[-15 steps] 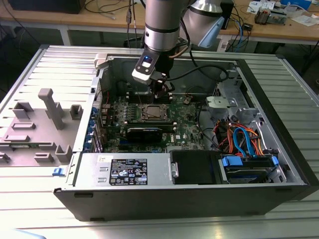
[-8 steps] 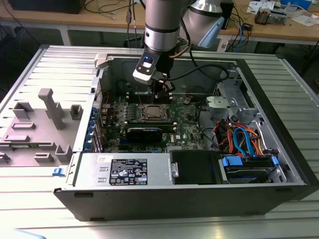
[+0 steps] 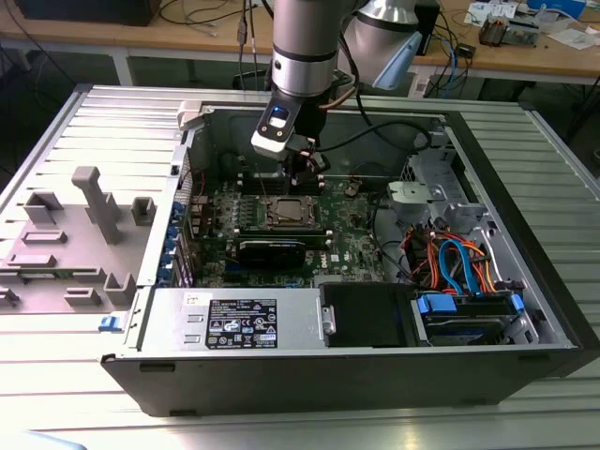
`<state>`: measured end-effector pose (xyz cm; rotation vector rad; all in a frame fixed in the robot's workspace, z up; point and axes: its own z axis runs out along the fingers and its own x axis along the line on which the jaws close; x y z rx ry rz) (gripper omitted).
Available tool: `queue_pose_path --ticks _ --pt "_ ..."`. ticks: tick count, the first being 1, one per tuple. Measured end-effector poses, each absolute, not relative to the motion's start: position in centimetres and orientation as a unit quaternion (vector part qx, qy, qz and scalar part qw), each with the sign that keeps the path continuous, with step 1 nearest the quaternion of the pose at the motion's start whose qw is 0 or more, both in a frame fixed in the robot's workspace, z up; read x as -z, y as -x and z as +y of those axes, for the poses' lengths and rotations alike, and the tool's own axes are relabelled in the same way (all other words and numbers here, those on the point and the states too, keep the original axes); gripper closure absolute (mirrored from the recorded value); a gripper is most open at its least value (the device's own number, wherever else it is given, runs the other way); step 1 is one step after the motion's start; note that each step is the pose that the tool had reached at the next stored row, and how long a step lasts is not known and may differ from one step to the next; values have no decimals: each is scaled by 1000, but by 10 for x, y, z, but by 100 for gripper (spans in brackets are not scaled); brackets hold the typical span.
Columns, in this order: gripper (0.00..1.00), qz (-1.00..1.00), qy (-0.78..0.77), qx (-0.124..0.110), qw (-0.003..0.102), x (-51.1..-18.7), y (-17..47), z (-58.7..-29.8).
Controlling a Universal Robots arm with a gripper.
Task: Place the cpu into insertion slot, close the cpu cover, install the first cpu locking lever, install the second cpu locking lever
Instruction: 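Install the first cpu locking lever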
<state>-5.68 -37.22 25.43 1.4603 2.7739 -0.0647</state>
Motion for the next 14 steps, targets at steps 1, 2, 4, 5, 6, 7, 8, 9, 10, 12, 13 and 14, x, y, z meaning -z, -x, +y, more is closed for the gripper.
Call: queue_pose_path --ticks 1,2,4,5,6,7,8,9,10,12,13,14 --pt "89 885 -465 21 3 -254 57 -372" --pt "89 886 -464 21 3 -254 57 -372" --pt "89 887 -462 21 3 -254 57 -372" --pt "89 887 -461 21 3 -254 57 -372" --pt "89 888 -460 21 3 -254 57 -372" --pt "89 888 -459 21 3 -254 57 -372" --pt "89 889 -458 21 3 -254 57 -372" --pt "89 890 -456 21 3 -254 57 -372" --pt "89 891 -454 21 3 -254 57 -372" --pt "89 893 -450 21 3 -254 57 -372" --pt "89 893 -449 21 3 -254 57 -372" --pt "89 894 -447 21 4 -254 57 -372"
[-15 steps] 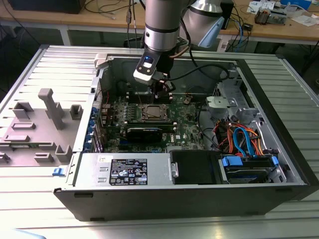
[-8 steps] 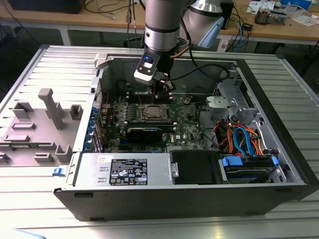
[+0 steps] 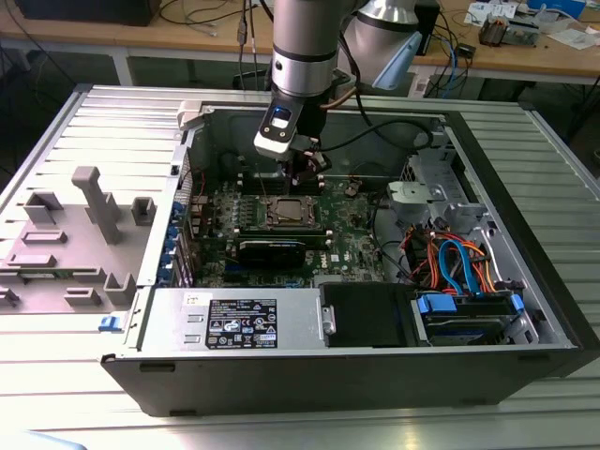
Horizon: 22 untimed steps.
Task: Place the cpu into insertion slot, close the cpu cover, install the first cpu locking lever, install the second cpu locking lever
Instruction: 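Install the first cpu locking lever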
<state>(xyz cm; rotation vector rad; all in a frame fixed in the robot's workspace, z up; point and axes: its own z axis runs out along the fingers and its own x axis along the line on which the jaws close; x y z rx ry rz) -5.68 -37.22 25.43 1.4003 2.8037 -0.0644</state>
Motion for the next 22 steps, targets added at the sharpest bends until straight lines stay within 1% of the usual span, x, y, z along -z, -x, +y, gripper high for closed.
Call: queue_pose_path --ticks 22 --pt "89 909 -416 20 4 -254 57 -372"
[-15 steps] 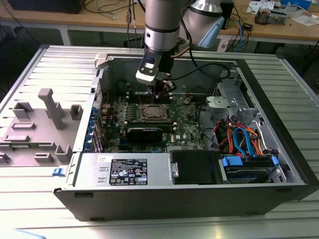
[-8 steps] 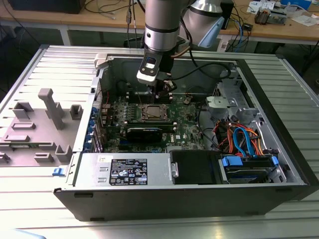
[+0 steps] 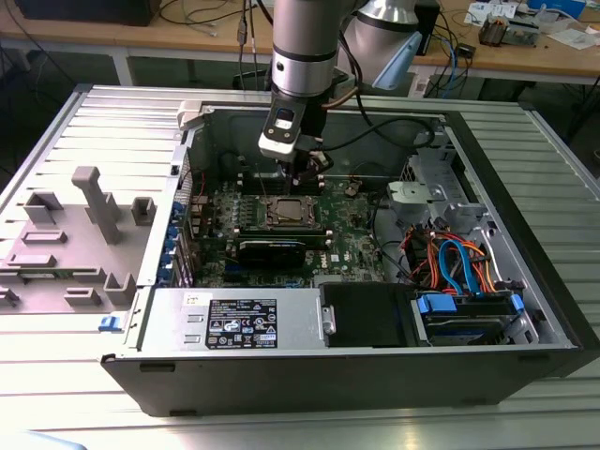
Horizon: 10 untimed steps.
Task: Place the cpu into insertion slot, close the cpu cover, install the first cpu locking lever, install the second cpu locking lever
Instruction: 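Install the first cpu locking lever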
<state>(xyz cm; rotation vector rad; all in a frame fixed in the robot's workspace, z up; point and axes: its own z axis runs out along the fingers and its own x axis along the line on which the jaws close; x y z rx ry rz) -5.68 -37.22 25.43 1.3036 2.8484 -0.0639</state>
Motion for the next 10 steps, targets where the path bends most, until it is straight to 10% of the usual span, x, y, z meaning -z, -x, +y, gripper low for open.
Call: queue_pose_path --ticks 10 --pt "89 916 -401 20 5 -254 57 -372"
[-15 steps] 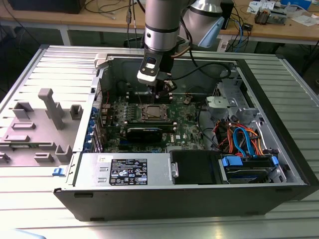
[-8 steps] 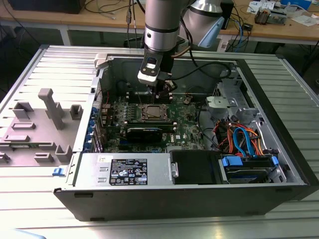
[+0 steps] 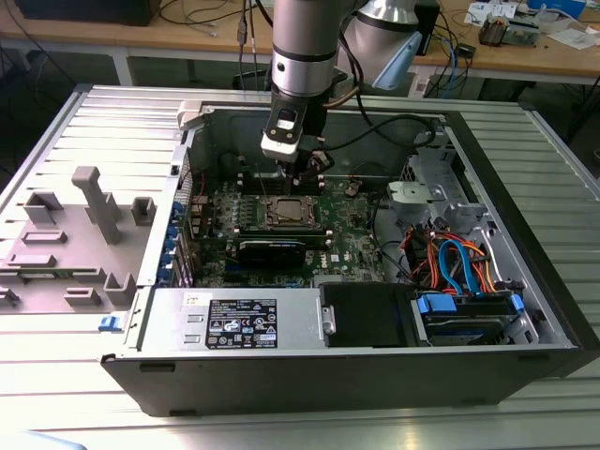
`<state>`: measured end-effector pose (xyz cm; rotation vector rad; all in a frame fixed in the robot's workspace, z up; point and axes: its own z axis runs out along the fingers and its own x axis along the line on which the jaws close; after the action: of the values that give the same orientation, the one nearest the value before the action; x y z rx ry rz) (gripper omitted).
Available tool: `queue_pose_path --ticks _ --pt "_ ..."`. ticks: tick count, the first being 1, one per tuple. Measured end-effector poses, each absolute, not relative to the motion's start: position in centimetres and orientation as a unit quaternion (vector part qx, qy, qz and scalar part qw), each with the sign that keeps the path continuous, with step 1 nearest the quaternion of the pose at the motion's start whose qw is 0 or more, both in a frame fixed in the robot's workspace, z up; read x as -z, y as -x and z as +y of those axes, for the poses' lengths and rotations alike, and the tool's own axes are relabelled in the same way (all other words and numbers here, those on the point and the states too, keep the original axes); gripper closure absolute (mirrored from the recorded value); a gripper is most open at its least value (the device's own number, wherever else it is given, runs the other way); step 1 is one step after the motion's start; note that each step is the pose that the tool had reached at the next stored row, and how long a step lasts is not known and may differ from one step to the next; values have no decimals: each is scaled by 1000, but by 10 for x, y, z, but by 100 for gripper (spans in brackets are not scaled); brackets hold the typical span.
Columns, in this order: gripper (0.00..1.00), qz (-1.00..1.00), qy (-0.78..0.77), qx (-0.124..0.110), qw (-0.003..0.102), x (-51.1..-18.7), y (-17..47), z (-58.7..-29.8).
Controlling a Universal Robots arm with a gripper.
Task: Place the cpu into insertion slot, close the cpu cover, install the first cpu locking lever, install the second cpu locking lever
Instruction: 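Install the first cpu locking lever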
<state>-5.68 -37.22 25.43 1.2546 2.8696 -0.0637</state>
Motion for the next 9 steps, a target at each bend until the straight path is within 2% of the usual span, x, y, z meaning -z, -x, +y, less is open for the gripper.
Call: queue_pose_path --ticks 9 --pt "89 922 -387 20 5 -254 57 -372"
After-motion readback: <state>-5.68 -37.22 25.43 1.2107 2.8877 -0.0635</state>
